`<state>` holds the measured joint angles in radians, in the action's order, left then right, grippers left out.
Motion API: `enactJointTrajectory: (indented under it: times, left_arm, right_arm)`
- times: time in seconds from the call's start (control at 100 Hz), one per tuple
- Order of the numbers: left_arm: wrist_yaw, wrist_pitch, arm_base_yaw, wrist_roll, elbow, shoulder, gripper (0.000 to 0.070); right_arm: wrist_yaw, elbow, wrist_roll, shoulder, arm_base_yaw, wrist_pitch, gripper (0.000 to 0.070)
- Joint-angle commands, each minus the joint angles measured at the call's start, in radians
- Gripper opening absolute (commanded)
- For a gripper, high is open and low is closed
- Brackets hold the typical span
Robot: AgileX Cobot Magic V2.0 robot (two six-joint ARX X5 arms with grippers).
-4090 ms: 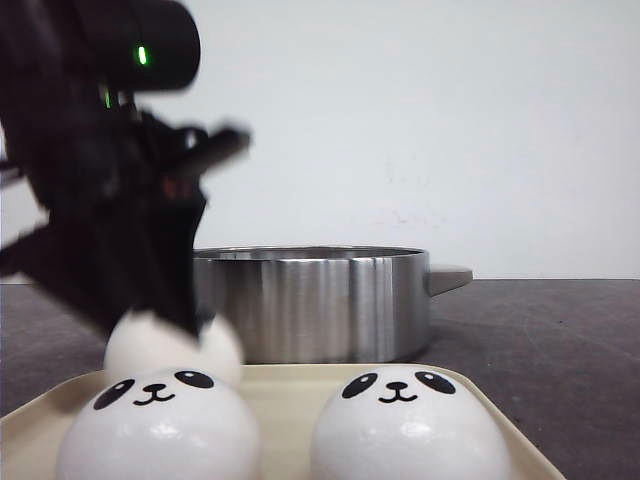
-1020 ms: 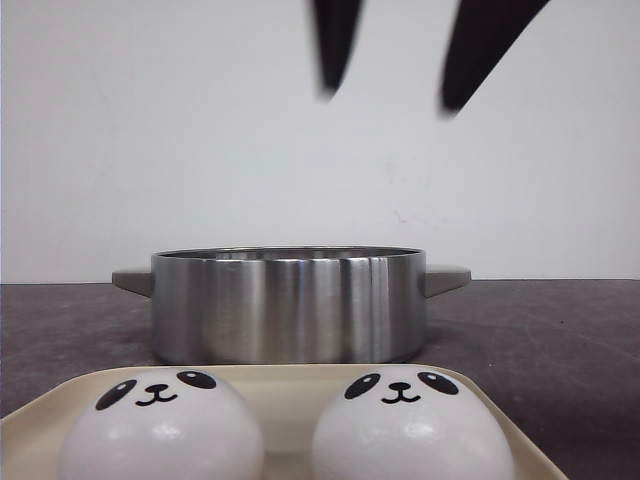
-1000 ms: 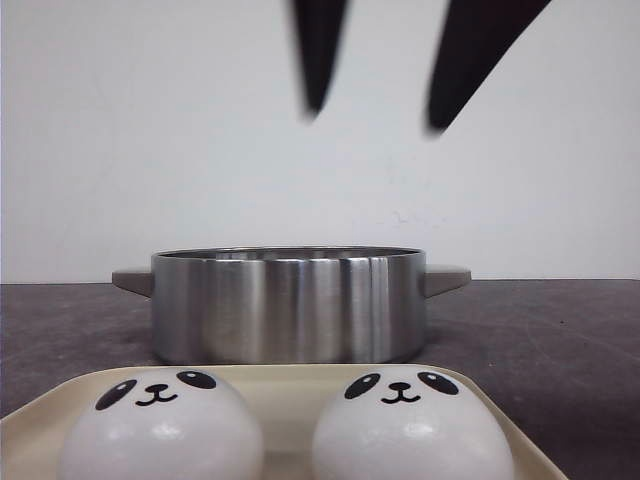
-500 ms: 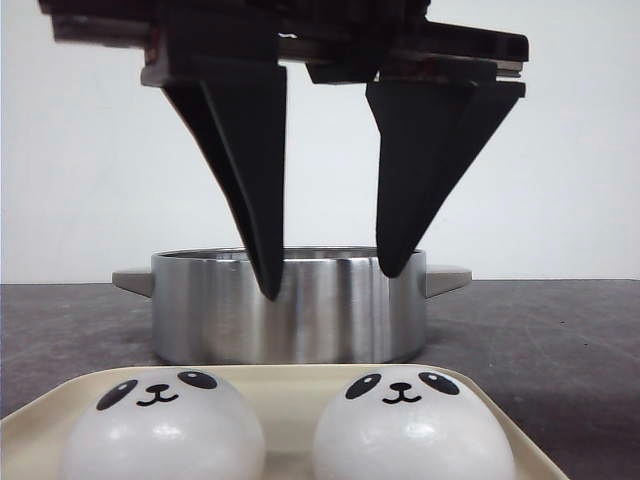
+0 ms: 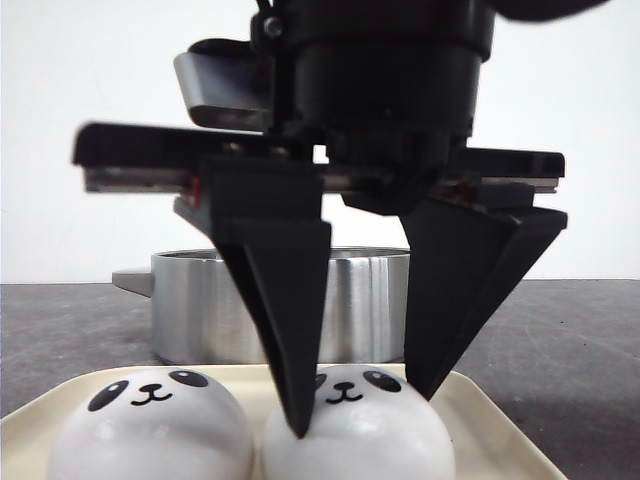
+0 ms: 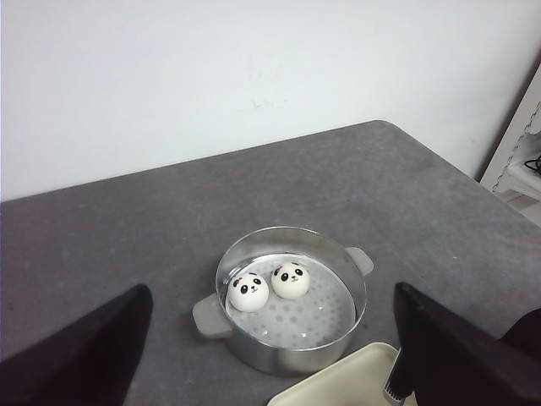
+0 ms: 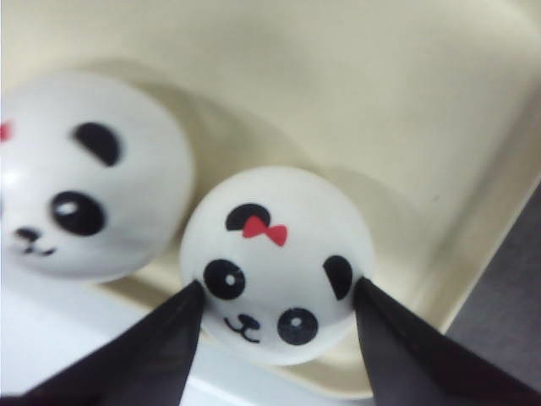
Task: Steam buns
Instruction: 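Lower the right gripper onto the near bun nearest it and grasp, then lift the held bun with the right gripper into the pot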
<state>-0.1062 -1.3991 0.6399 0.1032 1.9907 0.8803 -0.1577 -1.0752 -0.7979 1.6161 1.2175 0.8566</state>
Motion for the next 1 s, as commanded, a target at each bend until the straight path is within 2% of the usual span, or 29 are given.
enactJointTrajectory:
  times: [0.0,0.21,0.39,0.59,0.62,0.69,0.82,0.88,0.99]
  left_arm:
    - [-0.003,0.024,0.007,-0.014,0.017,0.004,0.0554]
    - [-0.003,0.058,0.007,-0.017,0.016,0.006,0.0554]
    - [-0.003,0.06,0.007,-0.017,0.016,0.008,0.0554]
    - [-0.003,0.06,0.007,-0.017,0.016,0.009,0.0554]
    - [-0.003,0.06,0.007,-0.017,0.016,0.009,0.0554]
    - [-0.003,0.059,0.007,-0.016,0.016,0.009,0.0554]
    - [-0.003,0.058,0.007,-0.016,0.016,0.009,0.0554]
    - [-0.003,0.059,0.007,-0.016,0.016,0.009,0.0554]
    - [-0.003,0.059,0.007,-0.016,0.016,0.009,0.0554]
  right_arm:
    - [-0.005,-0.001,0.005,0.011,-0.002,-0.01,0.0342]
    - [0.106,0.002,0.052,0.012,-0.051,-0.054,0.0342]
    - [0.11,0.005,0.053,0.012,-0.055,-0.078,0.0332]
    - [0.168,0.008,0.088,0.034,-0.076,-0.082,0.0328]
    - [0.169,0.008,0.094,0.04,-0.079,-0.085,0.0301]
    - [0.176,0.008,0.114,0.052,-0.087,-0.088,0.0183]
    - [0.24,0.008,0.162,0.077,-0.11,-0.093,0.0011]
    - [0.266,0.008,0.188,0.084,-0.124,-0.096,0.0008]
    - [0.263,0.008,0.231,0.088,-0.135,-0.115,0.0009]
